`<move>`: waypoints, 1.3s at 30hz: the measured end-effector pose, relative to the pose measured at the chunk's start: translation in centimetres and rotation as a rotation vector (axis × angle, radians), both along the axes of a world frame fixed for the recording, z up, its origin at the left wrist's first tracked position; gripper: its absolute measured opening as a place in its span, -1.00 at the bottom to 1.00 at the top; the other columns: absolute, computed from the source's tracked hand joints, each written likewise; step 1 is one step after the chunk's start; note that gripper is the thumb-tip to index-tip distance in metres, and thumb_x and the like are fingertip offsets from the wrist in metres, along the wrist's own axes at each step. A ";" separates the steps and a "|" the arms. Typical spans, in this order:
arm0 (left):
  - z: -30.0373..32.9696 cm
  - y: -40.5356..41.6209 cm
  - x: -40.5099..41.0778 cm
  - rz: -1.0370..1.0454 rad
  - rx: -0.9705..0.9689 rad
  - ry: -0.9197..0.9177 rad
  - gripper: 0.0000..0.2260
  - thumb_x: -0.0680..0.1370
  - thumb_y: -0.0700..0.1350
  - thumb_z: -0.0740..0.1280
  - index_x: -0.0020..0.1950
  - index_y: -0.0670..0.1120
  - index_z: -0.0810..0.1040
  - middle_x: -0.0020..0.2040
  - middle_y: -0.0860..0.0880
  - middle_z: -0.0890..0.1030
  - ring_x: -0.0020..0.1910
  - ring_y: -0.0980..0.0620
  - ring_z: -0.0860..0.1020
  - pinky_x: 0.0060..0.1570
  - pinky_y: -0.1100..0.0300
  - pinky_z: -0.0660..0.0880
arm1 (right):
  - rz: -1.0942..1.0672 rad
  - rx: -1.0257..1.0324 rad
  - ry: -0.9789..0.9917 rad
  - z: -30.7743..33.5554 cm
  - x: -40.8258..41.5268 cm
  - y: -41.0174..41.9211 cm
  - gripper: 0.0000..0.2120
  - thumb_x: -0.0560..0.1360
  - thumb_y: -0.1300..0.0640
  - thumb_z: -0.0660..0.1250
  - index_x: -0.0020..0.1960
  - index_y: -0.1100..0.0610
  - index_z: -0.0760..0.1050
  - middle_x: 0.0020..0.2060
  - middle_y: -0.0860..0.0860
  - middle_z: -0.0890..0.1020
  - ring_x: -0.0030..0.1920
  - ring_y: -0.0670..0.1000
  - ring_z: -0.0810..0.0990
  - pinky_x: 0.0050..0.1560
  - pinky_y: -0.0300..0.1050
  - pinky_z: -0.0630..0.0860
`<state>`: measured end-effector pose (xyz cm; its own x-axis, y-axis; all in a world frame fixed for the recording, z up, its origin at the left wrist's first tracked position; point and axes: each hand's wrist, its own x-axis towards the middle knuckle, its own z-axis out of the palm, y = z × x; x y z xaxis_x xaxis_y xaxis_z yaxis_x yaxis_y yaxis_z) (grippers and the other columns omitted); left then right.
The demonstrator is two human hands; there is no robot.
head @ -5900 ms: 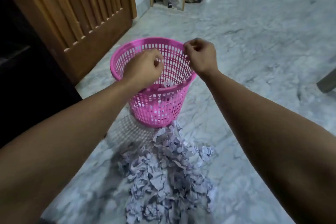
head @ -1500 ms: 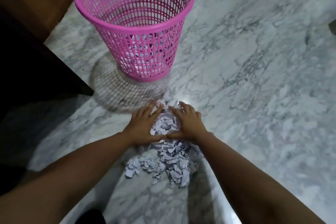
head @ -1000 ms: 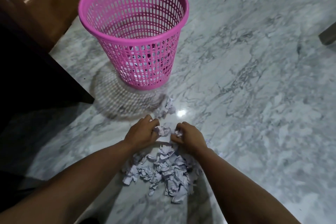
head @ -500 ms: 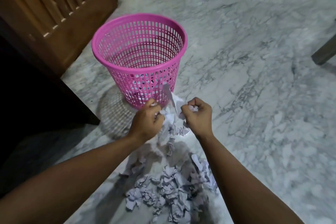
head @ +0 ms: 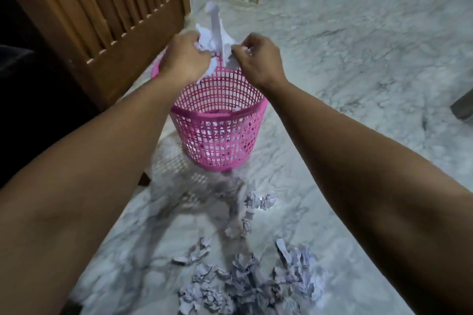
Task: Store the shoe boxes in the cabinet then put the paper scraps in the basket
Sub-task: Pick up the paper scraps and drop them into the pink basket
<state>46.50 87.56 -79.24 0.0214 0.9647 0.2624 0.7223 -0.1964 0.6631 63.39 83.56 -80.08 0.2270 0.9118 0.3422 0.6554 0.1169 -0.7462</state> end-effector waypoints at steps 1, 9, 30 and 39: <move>-0.4 0.3 -0.1 -0.068 -0.172 0.190 -0.55 0.51 0.01 0.32 0.37 -0.11 0.51 0.28 -0.19 0.59 0.22 -0.21 0.58 0.11 0.00 0.52 | 0.067 -0.146 -0.130 -0.4 0.1 1.1 -0.61 0.55 -0.18 0.34 0.18 0.09 0.59 0.12 0.09 0.70 0.12 0.08 0.65 -0.03 -0.15 0.48; -3.7 -2.1 -0.8 -0.118 0.123 0.173 -0.67 0.51 -0.01 0.30 0.27 0.01 0.55 0.21 -0.05 0.61 0.14 -0.10 0.59 0.11 -0.05 0.58 | 0.021 0.013 0.189 -2.6 2.3 0.6 -0.78 0.53 -0.05 0.32 0.00 0.05 0.66 -0.12 0.00 0.74 -0.09 0.05 0.72 0.00 0.14 0.65; -32.5 -34.4 -7.2 -0.737 -0.448 0.674 0.26 0.19 0.72 0.13 0.64 0.08 -0.30 0.64 -0.11 -0.36 0.61 -0.24 -0.35 0.51 -0.40 -0.20 | 0.375 -0.757 -0.692 -31.8 0.5 -38.3 0.23 0.18 -0.75 0.08 0.67 -0.10 0.01 0.63 0.27 0.08 0.60 0.40 0.05 0.31 0.70 0.08; -32.1 -30.1 -2.9 -0.693 -0.364 0.507 -0.34 0.56 0.23 0.17 0.64 0.08 0.13 0.63 -0.07 0.17 0.47 -0.16 0.29 0.35 -0.08 0.40 | 0.318 -0.652 -0.665 -31.7 1.5 -31.7 -0.28 0.48 -0.50 0.11 0.41 -0.04 0.44 0.33 0.09 0.51 0.19 0.22 0.53 0.00 0.15 0.55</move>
<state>43.61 57.42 -111.29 0.6523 0.7149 -0.2519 0.7418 -0.5337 0.4062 64.89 51.81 -111.74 -0.1188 0.9525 -0.2804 0.9744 0.0575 -0.2173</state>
